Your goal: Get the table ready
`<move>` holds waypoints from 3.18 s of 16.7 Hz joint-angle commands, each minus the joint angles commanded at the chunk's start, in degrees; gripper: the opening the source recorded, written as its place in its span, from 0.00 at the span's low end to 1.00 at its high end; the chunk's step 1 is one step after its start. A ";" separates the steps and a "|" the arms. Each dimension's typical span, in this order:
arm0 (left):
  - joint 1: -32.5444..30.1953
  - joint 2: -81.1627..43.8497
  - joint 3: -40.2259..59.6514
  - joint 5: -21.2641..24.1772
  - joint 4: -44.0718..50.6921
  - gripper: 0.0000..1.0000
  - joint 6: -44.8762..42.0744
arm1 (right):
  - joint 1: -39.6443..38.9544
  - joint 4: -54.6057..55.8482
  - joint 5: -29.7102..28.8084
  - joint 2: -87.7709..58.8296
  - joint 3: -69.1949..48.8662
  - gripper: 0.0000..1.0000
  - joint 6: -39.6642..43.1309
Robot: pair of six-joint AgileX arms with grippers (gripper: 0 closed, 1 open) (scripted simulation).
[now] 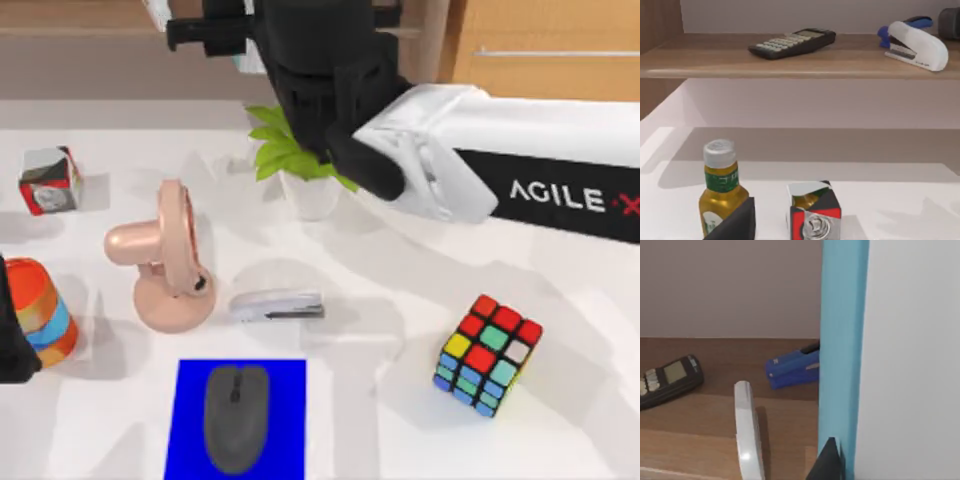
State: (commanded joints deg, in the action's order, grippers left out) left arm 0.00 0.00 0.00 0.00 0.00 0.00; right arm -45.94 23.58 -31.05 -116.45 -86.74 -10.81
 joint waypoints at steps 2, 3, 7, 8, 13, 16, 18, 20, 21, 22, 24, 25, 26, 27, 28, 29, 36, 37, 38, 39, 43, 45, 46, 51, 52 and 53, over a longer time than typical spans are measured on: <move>0.00 0.00 0.00 0.00 0.00 1.00 0.00 | 1.14 -1.01 5.86 7.26 7.77 0.00 -4.15; 0.00 0.00 0.00 0.00 0.00 1.00 0.00 | 1.94 -1.47 8.87 11.04 11.67 0.00 -6.32; 0.00 0.00 0.00 0.00 0.00 1.00 0.00 | 7.41 -2.84 21.03 25.50 26.44 0.00 -15.59; 0.00 0.00 0.00 0.00 0.00 1.00 0.00 | 9.29 -3.08 23.98 28.66 29.79 0.00 -17.98; 0.00 0.00 0.00 0.00 0.00 1.00 0.00 | 22.18 -3.20 37.17 38.62 43.12 0.00 -30.31; 0.00 0.00 0.00 0.00 0.00 1.00 0.00 | 32.30 -2.31 43.49 39.23 48.10 0.00 -37.99; 0.00 0.00 0.00 0.00 0.00 1.00 0.00 | 39.77 -1.14 46.89 37.51 49.90 0.00 -43.21; 0.00 0.00 0.00 0.00 0.00 1.00 0.00 | 47.42 0.54 49.72 34.70 50.52 0.00 -48.43; 0.00 0.00 0.00 0.00 0.00 1.00 0.00 | 51.19 1.59 50.90 32.96 50.31 0.00 -50.99; 0.00 0.00 0.00 0.00 0.00 1.00 0.00 | 54.91 2.73 51.99 31.11 49.88 0.00 -53.52; 0.00 0.00 0.00 0.00 0.00 1.00 0.00 | 61.68 5.39 53.72 27.02 47.97 0.00 -58.29; 0.00 0.00 0.00 0.00 0.00 1.00 0.00 | 64.79 6.80 54.46 24.91 46.75 0.00 -60.56; 0.00 0.00 0.00 0.00 0.00 1.00 0.00 | 67.42 8.23 55.06 22.77 45.31 0.00 -62.62; 0.00 0.00 0.00 0.00 0.00 1.00 0.00 | 69.80 9.63 55.61 20.66 43.81 0.00 -64.58; 0.00 0.00 0.00 0.00 0.00 1.00 0.00 | 71.81 11.00 56.09 18.57 42.25 0.00 -66.36; 0.00 0.00 0.00 0.00 0.00 1.00 0.00 | 73.29 12.25 56.47 16.56 40.72 0.00 -67.88; 0.00 0.00 0.00 0.00 0.00 1.00 0.00 | 75.82 16.29 57.61 8.57 35.23 0.00 -72.38; 0.00 0.00 0.00 0.00 0.00 1.00 0.00 | 75.82 16.29 57.61 8.57 35.23 0.00 -72.38; 0.00 0.00 0.00 0.00 0.00 1.00 0.00 | 75.82 16.29 57.61 8.57 35.23 0.00 -72.38; 0.00 0.00 0.00 0.00 0.00 1.00 0.00 | 75.82 16.29 57.61 8.57 35.23 0.00 -72.38; 0.00 0.00 0.00 0.00 0.00 1.00 0.00 | 75.07 16.00 56.99 7.35 33.30 0.00 -72.84; 0.00 0.00 0.00 0.00 0.00 1.00 0.00 | 74.38 15.76 56.20 5.32 30.85 0.00 -72.95; 0.00 0.00 0.00 0.00 0.00 1.00 0.00 | 74.03 15.62 55.85 4.26 29.74 0.00 -72.96; 0.00 0.00 0.00 0.00 0.00 1.00 0.00 | 73.74 15.43 55.53 3.27 28.82 0.00 -73.03; 0.00 0.00 0.00 0.00 0.00 1.00 0.00 | 73.74 15.43 55.53 3.27 28.82 0.08 -73.03; 0.00 0.00 0.00 0.00 0.00 1.00 0.00 | 73.74 15.43 55.53 3.27 28.82 0.15 -73.03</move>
State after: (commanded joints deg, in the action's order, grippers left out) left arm 0.00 0.00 0.00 0.00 0.00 0.00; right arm 27.79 39.01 24.48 -113.18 -57.92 -83.84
